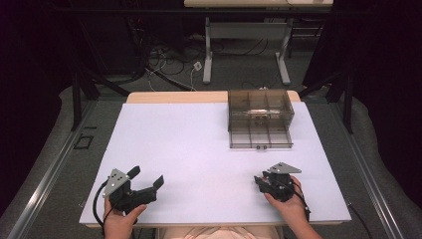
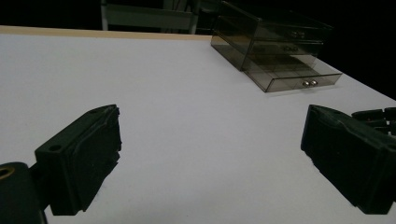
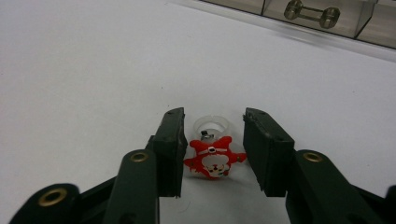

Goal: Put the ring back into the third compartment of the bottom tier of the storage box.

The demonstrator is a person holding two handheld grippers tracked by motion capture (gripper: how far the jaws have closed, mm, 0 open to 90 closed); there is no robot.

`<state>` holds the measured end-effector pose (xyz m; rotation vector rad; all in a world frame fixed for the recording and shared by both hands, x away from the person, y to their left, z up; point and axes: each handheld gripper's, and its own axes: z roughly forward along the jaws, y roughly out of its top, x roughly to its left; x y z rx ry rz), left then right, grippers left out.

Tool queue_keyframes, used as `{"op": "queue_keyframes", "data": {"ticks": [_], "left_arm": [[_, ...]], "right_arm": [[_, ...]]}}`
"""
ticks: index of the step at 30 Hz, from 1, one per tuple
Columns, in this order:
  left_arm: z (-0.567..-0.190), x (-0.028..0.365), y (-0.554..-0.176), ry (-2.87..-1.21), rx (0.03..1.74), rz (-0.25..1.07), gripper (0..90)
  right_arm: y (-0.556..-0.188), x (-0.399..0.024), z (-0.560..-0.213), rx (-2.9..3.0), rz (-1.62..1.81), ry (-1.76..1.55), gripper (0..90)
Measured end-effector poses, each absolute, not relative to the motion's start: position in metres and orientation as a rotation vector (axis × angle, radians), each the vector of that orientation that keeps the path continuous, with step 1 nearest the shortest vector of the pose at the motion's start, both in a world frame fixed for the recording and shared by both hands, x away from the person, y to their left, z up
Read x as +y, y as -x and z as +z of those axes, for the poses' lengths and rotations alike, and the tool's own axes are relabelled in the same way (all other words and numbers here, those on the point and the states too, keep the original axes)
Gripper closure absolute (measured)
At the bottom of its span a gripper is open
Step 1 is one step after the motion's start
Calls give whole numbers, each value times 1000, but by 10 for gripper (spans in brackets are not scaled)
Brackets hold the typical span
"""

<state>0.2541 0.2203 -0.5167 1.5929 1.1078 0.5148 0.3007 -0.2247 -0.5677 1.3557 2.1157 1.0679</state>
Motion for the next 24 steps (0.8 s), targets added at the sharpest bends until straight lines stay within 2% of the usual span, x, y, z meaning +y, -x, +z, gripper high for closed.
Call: {"op": "queue_keyframes", "data": {"ticks": [7,12,24], "left_arm": [[-517,220,-254,-1596,1105,517,55],[-517,220,-254,-1595,1104,516,56],[-517,220,-254,-1593,1104,516,57]], "right_arm": [[-301,-225,-568,2108,1061,-1361,637],[-301,-226,-567,2098,1051,-1366,696],[-301,-227,-567,2105,1056,-1360,714]]}}
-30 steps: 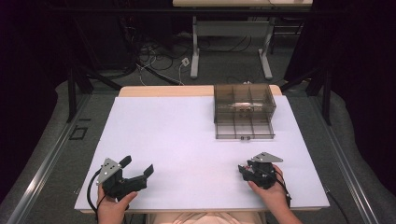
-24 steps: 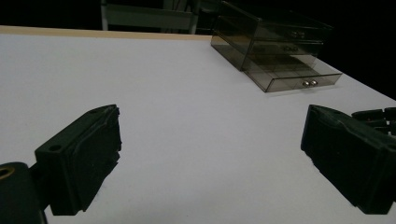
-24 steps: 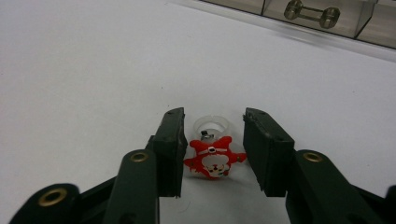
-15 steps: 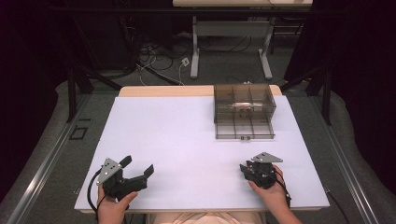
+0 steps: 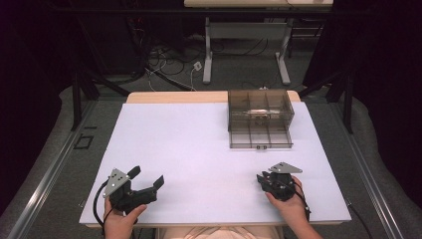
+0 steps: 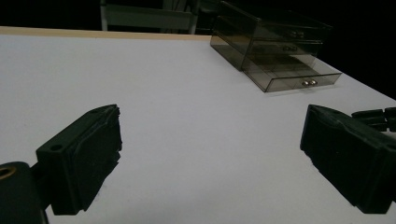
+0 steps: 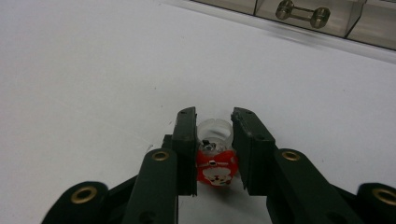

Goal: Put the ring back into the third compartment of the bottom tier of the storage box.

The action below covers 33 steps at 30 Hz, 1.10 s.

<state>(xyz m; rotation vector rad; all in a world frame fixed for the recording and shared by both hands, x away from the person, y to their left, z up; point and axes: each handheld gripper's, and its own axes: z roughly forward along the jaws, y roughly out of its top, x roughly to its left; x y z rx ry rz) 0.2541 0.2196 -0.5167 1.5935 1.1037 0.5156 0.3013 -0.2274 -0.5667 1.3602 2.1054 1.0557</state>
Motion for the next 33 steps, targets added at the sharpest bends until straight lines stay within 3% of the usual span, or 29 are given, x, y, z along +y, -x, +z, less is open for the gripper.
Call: {"op": "queue_keyframes", "data": {"ticks": [33], "left_arm": [[-517,220,-255,-1594,1110,511,60]], "right_arm": [[-298,-232,-557,2057,1113,-1358,714]]}}
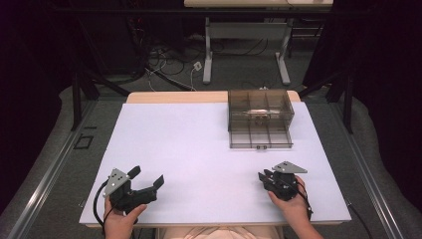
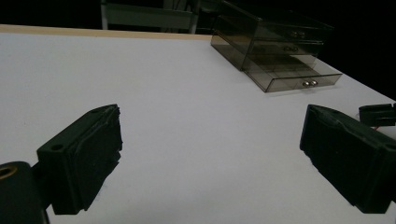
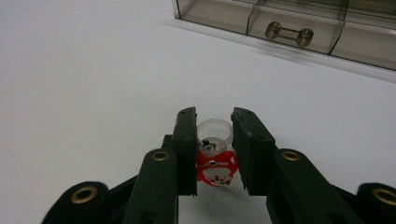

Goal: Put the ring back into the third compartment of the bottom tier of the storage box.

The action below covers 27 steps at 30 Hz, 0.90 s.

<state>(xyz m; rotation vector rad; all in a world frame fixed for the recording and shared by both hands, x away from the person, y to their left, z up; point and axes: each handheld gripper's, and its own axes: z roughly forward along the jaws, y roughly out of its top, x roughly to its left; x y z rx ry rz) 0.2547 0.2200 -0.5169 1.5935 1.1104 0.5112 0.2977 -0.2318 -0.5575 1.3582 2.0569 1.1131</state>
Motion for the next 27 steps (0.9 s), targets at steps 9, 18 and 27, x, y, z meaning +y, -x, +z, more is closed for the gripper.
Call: {"op": "queue_keyframes", "data": {"ticks": [9,18,27], "left_arm": [[-517,220,-255,-1596,1106,512,61],[-517,220,-255,-1596,1106,513,61],[-517,220,-255,-1596,1104,512,61]], "right_arm": [[-296,-234,-552,2042,1126,-1349,714],[-295,-237,-546,2020,1148,-1350,714],[-295,-242,-542,1997,1157,-1351,714]]}}
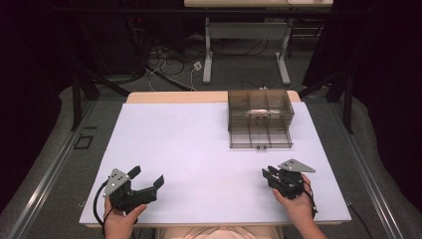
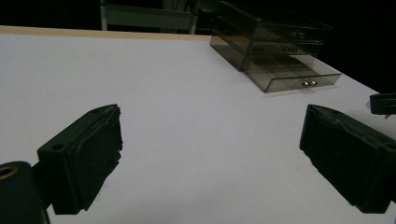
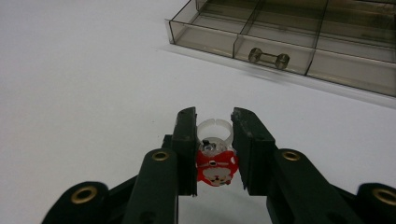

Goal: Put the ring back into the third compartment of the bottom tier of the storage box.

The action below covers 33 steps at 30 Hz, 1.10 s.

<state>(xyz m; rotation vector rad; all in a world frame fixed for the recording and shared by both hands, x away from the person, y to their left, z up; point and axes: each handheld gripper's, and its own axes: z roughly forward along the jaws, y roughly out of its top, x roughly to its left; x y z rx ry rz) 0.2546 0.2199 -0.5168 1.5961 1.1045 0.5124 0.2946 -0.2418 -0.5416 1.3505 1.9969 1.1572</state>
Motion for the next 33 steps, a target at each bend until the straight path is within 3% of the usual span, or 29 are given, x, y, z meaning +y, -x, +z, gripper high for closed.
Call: {"op": "queue_keyframes", "data": {"ticks": [33], "left_arm": [[-518,219,-256,-1594,1115,515,65]], "right_arm": [[-297,-254,-520,1968,1182,-1372,714]]}}
